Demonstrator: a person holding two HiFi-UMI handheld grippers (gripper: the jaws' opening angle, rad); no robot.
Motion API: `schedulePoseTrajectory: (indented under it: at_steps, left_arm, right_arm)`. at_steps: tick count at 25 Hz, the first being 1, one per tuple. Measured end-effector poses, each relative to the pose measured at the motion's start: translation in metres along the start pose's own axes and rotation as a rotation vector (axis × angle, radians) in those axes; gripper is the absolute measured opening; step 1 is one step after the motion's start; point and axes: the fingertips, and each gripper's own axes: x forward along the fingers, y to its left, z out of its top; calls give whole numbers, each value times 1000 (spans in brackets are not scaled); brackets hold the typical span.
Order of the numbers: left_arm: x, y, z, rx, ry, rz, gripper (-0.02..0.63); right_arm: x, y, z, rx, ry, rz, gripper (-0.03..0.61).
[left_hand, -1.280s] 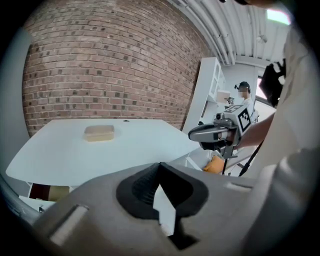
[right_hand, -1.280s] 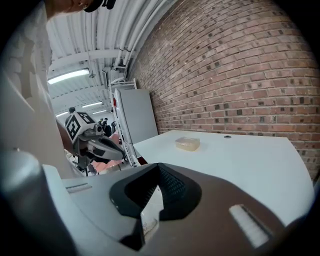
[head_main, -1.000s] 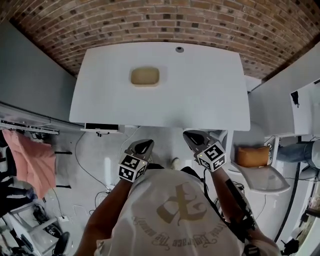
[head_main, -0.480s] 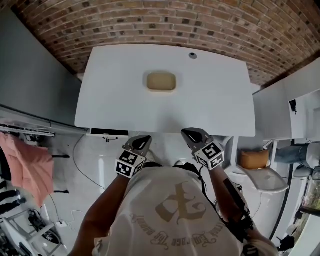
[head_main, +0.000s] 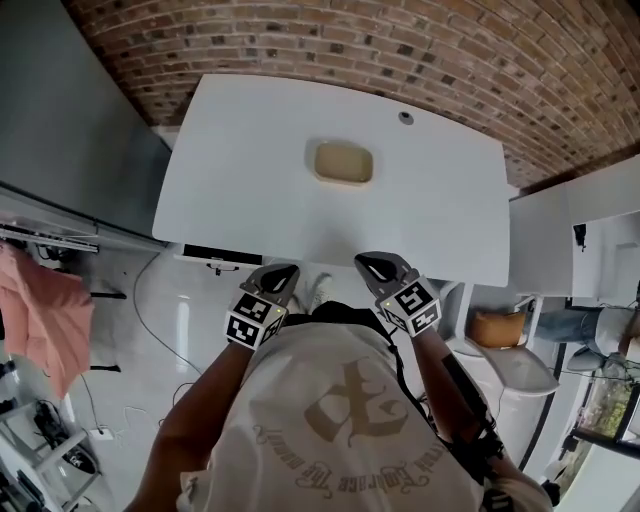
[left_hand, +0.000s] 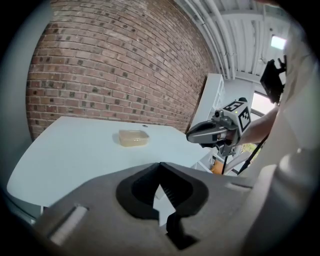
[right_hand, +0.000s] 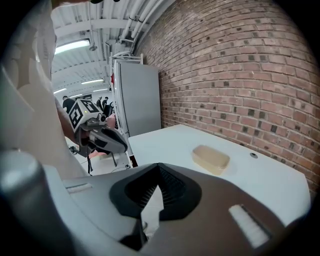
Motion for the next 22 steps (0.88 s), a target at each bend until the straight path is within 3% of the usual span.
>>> schedulePoseTrajectory:
  at_steps: [12,17,22]
  left_arm:
    - [-3,61,12,-85,-17,118,3]
    - [10,84,31,-112,-14,160,3]
    - [33,101,52,-136,-10,189,3]
  right_arm:
    - [66,-27,20,-76,85,118,8]
    - [90,-60,34,-107,100,148,8]
    - [110,-103,25,-209,198,149,8]
